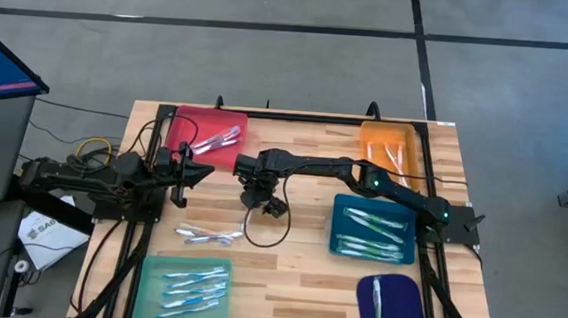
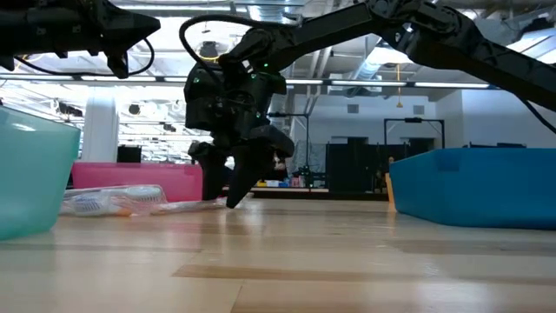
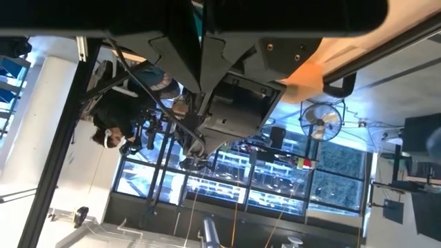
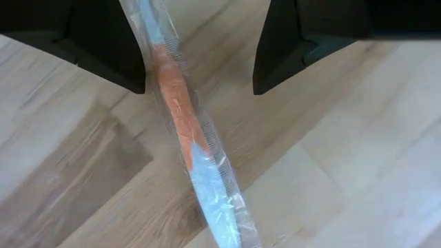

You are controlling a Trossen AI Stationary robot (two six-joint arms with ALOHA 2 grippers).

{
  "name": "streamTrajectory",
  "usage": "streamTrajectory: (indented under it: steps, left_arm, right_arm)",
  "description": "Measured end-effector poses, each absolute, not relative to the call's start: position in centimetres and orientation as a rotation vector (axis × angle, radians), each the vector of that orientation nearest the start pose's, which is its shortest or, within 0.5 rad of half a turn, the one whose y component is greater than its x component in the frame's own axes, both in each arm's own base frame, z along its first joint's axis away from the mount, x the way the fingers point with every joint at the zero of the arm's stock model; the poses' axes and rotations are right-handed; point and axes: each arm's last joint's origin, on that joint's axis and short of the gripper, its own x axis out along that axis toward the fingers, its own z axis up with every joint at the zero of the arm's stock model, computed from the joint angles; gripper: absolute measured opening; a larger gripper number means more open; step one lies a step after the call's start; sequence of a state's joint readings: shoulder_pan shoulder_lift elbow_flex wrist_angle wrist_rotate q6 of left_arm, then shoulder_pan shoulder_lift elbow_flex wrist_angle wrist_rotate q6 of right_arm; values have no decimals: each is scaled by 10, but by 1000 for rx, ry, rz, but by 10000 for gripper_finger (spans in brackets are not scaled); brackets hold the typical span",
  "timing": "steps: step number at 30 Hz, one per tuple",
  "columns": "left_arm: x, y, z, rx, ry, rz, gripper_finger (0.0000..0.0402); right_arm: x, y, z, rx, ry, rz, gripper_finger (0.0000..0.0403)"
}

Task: Pick & Place Toothbrushes
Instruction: Put the orange toothbrush into the orange bin

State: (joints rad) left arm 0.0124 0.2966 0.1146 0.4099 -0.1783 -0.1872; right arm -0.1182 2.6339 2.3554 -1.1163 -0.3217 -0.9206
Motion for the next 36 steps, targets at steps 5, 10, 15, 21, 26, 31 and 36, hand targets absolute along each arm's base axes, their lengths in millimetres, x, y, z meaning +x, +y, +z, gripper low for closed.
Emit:
streamTrajectory:
  steps: [5, 10, 15, 21, 26, 31, 36]
  left_arm:
    - [113, 6, 217, -226, -246, 164, 1]
    - [113, 6, 217, -226, -245, 155, 1]
    - [113, 6, 217, -226, -248, 155, 1]
    - [113, 6, 217, -225, -249, 154, 1]
    - [113, 6, 217, -225, -248, 154, 1]
    - [113, 6, 217, -226, -249, 154, 1]
    - [113, 6, 217, -224, -248, 154, 1]
  right_arm:
    - [515, -44, 129, -371, 1214, 713, 260]
    - [516, -36, 129, -323, 1229, 678, 260]
    - [517, -35, 129, -328, 1220, 680, 260]
    - [517, -35, 129, -371, 1194, 718, 260]
    - [519, -36, 129, -410, 1172, 719, 260]
    - [522, -38, 129, -419, 1144, 711, 255]
    - [522, -38, 128, -416, 1147, 704, 210]
